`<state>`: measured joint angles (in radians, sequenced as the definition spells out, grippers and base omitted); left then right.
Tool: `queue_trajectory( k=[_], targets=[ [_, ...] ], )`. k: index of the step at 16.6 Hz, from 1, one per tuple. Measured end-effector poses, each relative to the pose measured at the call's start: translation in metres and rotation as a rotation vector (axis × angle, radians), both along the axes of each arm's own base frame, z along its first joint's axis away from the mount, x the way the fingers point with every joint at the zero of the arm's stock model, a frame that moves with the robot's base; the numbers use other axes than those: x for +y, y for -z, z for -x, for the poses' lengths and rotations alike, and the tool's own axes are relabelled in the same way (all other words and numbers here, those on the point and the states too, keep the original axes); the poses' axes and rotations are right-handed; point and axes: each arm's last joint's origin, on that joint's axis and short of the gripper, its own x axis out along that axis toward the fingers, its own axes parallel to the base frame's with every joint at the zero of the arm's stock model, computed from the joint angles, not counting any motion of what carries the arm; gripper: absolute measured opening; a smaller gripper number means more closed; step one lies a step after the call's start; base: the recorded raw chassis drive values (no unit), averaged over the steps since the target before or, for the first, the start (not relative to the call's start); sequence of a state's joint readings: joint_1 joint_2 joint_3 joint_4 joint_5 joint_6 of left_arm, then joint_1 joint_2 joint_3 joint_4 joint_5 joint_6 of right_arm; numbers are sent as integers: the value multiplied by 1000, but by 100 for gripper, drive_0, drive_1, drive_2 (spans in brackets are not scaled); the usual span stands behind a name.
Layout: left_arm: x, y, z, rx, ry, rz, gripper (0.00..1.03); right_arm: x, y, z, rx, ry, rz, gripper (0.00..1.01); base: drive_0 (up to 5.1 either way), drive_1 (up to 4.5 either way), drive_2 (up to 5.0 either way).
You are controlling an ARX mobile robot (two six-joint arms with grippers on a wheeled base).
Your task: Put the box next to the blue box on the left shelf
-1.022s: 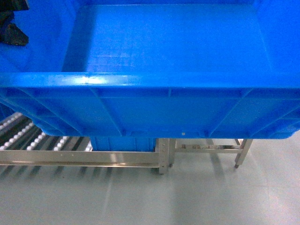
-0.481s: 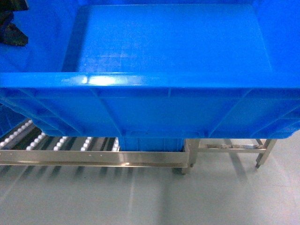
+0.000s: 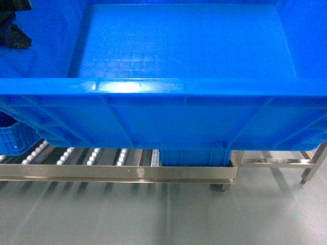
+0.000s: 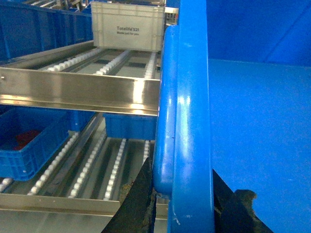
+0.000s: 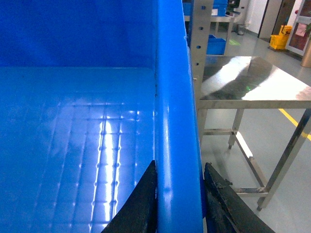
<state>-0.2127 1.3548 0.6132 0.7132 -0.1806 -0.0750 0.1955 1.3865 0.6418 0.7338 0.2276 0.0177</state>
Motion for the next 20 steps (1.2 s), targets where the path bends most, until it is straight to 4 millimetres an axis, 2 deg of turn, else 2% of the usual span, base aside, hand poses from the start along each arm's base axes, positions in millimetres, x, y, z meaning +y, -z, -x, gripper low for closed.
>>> queue_trajectory(
  k=[20],
  targets=[
    [0, 0, 0, 3, 0, -1, 17, 0, 0, 0, 0, 0, 0, 20, -511, 235, 235]
  ],
)
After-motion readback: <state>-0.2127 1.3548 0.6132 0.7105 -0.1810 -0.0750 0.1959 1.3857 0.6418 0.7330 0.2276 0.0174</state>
